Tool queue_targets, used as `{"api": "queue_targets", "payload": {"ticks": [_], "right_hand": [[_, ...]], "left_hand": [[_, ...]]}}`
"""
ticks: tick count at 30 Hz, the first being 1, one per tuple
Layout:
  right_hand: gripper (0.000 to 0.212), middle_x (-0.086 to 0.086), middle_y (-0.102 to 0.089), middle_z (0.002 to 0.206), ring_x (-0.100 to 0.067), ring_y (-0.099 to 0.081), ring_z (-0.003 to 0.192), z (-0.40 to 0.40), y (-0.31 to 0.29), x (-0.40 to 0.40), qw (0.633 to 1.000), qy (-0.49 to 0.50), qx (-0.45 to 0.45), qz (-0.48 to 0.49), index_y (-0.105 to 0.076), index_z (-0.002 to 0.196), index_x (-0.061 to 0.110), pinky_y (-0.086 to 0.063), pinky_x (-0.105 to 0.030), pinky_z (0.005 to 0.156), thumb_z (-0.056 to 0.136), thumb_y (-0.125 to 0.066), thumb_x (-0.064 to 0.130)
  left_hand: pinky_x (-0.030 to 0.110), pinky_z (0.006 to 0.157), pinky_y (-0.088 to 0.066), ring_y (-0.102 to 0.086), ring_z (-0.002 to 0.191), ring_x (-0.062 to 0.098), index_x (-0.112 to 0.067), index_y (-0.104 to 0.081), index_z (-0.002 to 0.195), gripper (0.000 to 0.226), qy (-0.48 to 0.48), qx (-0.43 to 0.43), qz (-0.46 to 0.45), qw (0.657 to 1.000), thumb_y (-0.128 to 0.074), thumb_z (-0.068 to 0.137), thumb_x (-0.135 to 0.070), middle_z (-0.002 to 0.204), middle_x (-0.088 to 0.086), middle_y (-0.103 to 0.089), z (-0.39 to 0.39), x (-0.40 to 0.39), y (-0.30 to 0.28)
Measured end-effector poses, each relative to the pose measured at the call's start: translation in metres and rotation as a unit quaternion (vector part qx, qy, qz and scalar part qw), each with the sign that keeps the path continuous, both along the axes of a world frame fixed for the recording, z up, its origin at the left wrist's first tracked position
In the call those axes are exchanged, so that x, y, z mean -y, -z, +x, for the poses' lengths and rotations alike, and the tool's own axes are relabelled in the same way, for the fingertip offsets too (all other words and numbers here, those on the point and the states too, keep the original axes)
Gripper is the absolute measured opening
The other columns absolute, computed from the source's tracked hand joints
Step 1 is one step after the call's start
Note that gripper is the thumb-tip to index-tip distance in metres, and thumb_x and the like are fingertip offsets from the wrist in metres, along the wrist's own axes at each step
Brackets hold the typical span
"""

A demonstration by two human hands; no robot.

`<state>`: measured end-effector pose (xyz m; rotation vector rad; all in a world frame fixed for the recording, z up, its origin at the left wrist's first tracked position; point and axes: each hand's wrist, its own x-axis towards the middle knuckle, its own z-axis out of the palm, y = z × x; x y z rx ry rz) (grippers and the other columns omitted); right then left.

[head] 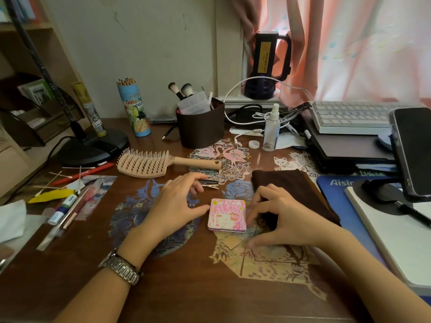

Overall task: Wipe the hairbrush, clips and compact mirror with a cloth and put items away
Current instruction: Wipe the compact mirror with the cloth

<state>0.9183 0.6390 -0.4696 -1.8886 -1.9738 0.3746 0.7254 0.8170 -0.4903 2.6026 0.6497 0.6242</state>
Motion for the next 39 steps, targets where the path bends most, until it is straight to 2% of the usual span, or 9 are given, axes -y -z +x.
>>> {"api": "queue_targets", "payload": {"ticks": [7, 11, 14, 20, 26, 30, 34, 36, 39], "right_hand": [[0.05, 0.017, -0.051, 0.104, -0.005, -0.046, 0.104, -0.008, 0.0, -0.006, 0.997, 0.038, -0.065, 0.028, -0.056, 0.097, 0.037, -0.043, -0.028, 0.087, 0.06, -0.074, 0.065], [0.064, 0.02, -0.046, 0.117, 0.001, -0.041, 0.109, -0.015, 0.001, -0.015, 0.998, 0.04, -0.039, -0.028, -0.044, 0.112, 0.04, -0.042, -0.025, 0.093, 0.061, -0.073, 0.066], [0.063, 0.018, -0.045, 0.118, 0.001, -0.041, 0.108, -0.019, 0.0, -0.022, 0.999, 0.029, -0.023, -0.037, -0.044, 0.116, 0.035, -0.041, -0.023, 0.093, 0.066, -0.073, 0.06], [0.056, 0.018, -0.045, 0.113, 0.002, -0.04, 0.101, -0.019, -0.002, -0.031, 0.999, 0.019, -0.014, -0.036, -0.044, 0.111, 0.034, -0.037, -0.013, 0.082, 0.069, -0.074, 0.053], [0.051, 0.013, -0.05, 0.103, -0.004, -0.044, 0.094, -0.019, -0.002, -0.036, 1.0, 0.017, -0.023, 0.002, -0.045, 0.098, 0.028, -0.039, -0.018, 0.079, 0.063, -0.08, 0.041], [0.05, 0.009, -0.055, 0.096, -0.009, -0.055, 0.072, -0.006, -0.013, -0.039, 0.996, 0.025, -0.086, 0.016, -0.046, 0.092, 0.026, -0.042, -0.018, 0.06, 0.06, -0.084, 0.032], [0.047, 0.013, -0.057, 0.105, -0.013, -0.057, 0.092, 0.022, -0.035, -0.059, 0.994, 0.056, -0.085, 0.051, -0.047, 0.093, 0.031, -0.049, -0.032, 0.075, 0.06, -0.081, 0.033], [0.047, 0.014, -0.057, 0.101, -0.011, -0.057, 0.088, 0.035, -0.045, -0.075, 0.992, 0.065, -0.08, 0.07, -0.048, 0.094, 0.027, -0.047, -0.027, 0.071, 0.061, -0.082, 0.027], [0.047, 0.007, -0.059, 0.097, -0.017, -0.059, 0.084, 0.053, -0.05, -0.101, 0.991, 0.07, -0.076, 0.08, -0.047, 0.093, 0.028, -0.049, -0.029, 0.067, 0.062, -0.082, 0.025]], "left_hand": [[0.035, 0.087, -0.046, -0.054, 0.091, 0.002, -0.031, -0.056, 0.113, 0.039, 0.004, 0.016, 0.012, 1.0, -0.074, 0.078, -0.028, 0.093, -0.02, -0.054, -0.005, -0.007, -0.001], [0.032, 0.085, -0.044, -0.052, 0.089, 0.001, -0.029, -0.06, 0.108, 0.028, -0.014, 0.017, 0.042, 0.999, -0.07, 0.081, -0.028, 0.089, -0.019, -0.055, -0.01, -0.012, 0.001], [0.028, 0.081, -0.04, -0.05, 0.086, 0.0, -0.03, -0.06, 0.105, 0.023, -0.021, 0.002, 0.063, 0.998, -0.067, 0.083, -0.029, 0.084, -0.019, -0.055, -0.012, -0.013, 0.002], [0.025, 0.073, -0.032, -0.048, 0.08, 0.001, -0.028, -0.062, 0.103, 0.019, -0.016, -0.013, 0.082, 0.996, -0.066, 0.084, -0.028, 0.079, -0.02, -0.052, -0.01, -0.012, 0.004], [0.029, 0.074, -0.043, -0.05, 0.081, 0.004, -0.027, -0.062, 0.101, 0.018, -0.004, -0.008, 0.072, 0.997, -0.067, 0.084, -0.027, 0.077, -0.02, -0.051, -0.008, -0.013, 0.007], [0.027, 0.076, -0.044, -0.05, 0.082, 0.001, -0.029, -0.062, 0.101, 0.017, -0.003, 0.002, 0.052, 0.999, -0.065, 0.085, -0.029, 0.078, -0.021, -0.052, -0.009, -0.016, 0.008], [0.017, 0.076, -0.039, -0.048, 0.084, -0.001, -0.032, -0.061, 0.102, 0.017, -0.002, 0.003, 0.041, 0.999, -0.064, 0.086, -0.032, 0.078, -0.024, -0.049, -0.008, -0.018, 0.011], [0.014, 0.075, -0.037, -0.048, 0.085, -0.001, -0.034, -0.062, 0.101, 0.015, 0.001, 0.004, 0.04, 0.999, -0.064, 0.086, -0.034, 0.078, -0.024, -0.049, -0.007, -0.019, 0.011], [0.015, 0.077, -0.038, -0.047, 0.087, -0.002, -0.035, -0.063, 0.098, 0.011, 0.007, 0.003, 0.036, 0.999, -0.062, 0.087, -0.035, 0.08, -0.023, -0.051, -0.006, -0.021, 0.012]]}}
